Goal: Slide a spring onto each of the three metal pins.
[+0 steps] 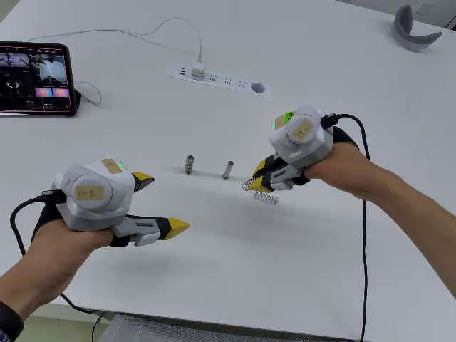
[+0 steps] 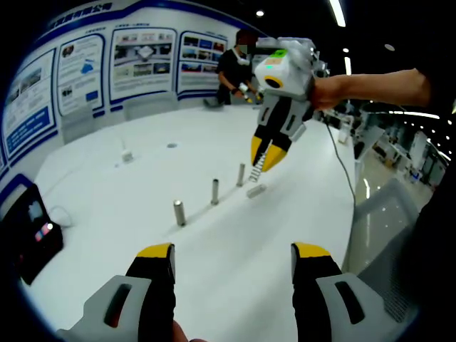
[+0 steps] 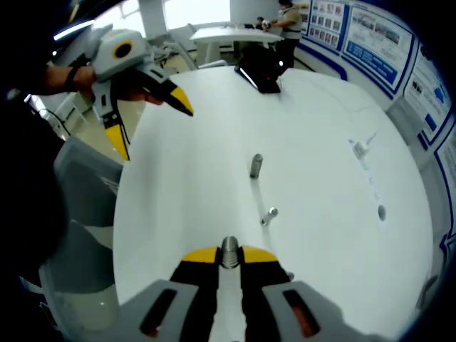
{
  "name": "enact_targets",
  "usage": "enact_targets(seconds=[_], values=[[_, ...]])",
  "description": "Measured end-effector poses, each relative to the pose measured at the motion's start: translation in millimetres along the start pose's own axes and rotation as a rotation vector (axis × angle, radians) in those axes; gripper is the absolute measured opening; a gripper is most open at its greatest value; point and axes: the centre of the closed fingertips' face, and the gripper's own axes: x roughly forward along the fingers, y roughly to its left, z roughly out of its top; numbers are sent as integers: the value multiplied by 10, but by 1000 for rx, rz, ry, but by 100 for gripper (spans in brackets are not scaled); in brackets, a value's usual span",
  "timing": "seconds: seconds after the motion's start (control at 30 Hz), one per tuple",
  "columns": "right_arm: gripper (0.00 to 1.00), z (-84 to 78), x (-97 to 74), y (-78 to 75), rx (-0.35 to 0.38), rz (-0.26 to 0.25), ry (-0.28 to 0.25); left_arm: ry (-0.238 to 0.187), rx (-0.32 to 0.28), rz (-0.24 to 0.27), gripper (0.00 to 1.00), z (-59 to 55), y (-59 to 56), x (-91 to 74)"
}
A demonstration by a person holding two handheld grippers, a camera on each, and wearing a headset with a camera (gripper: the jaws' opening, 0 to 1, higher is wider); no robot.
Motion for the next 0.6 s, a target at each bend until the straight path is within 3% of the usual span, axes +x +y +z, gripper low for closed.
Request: enact_targets(seconds=[0.3,0.6], values=[[12,40,38,-255,5,-19,15,-12,-1,3,72,18,-3,-49],[12,139,116,-381,-20,-23,28,-5,-9,12,75,-32,16,-104]])
